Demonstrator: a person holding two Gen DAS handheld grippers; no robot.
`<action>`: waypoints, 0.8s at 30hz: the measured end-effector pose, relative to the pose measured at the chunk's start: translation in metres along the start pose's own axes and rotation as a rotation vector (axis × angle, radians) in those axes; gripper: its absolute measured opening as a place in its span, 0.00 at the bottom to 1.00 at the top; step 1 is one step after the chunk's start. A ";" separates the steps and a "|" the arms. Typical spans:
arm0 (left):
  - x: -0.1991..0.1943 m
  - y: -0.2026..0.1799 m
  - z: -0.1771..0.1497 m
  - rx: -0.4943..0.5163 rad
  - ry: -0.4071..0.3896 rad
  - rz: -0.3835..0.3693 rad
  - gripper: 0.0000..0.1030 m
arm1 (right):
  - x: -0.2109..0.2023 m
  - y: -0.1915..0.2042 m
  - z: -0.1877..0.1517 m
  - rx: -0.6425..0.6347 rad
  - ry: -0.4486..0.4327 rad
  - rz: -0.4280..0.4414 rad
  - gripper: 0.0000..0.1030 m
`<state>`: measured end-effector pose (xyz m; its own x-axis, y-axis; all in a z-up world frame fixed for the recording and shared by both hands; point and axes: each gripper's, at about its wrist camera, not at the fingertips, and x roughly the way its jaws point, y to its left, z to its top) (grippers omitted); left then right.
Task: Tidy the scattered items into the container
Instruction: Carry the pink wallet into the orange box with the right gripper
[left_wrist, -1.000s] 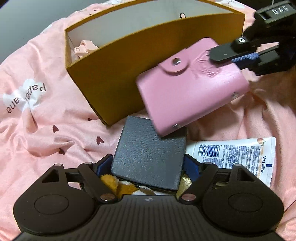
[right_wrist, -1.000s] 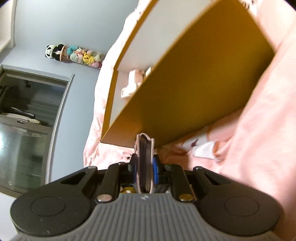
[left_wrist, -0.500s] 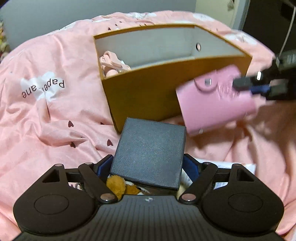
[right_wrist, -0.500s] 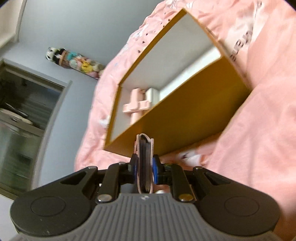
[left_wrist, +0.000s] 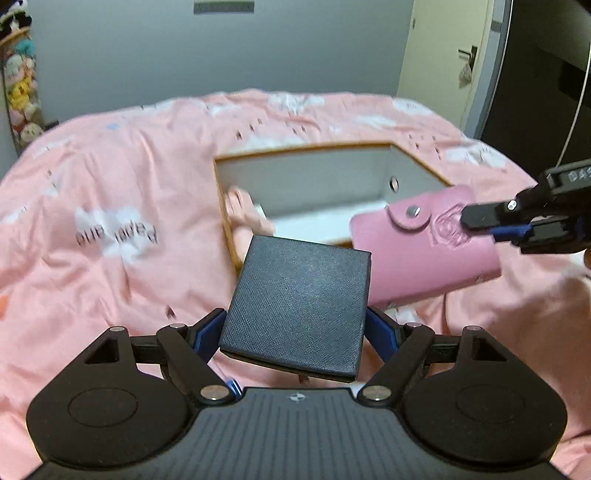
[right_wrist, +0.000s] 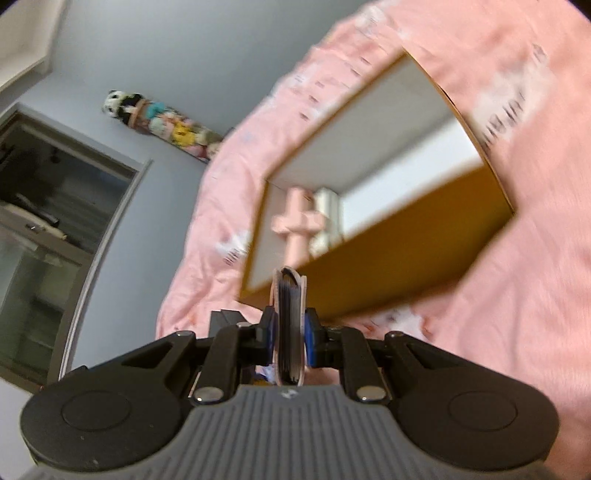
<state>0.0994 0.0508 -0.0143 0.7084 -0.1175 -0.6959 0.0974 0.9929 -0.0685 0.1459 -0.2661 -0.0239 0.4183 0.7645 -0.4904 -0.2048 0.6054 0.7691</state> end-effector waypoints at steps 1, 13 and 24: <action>-0.001 0.002 0.005 0.001 -0.011 0.005 0.91 | -0.003 0.006 0.005 -0.012 -0.013 0.010 0.17; 0.018 0.014 0.054 0.059 -0.071 0.039 0.91 | 0.045 0.029 0.084 -0.111 -0.057 -0.125 0.17; 0.056 0.025 0.068 0.073 -0.050 0.031 0.91 | 0.131 0.008 0.125 -0.142 0.012 -0.303 0.17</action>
<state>0.1887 0.0674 -0.0062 0.7456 -0.0890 -0.6605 0.1240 0.9923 0.0063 0.3097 -0.1888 -0.0314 0.4691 0.5468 -0.6935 -0.1945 0.8300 0.5228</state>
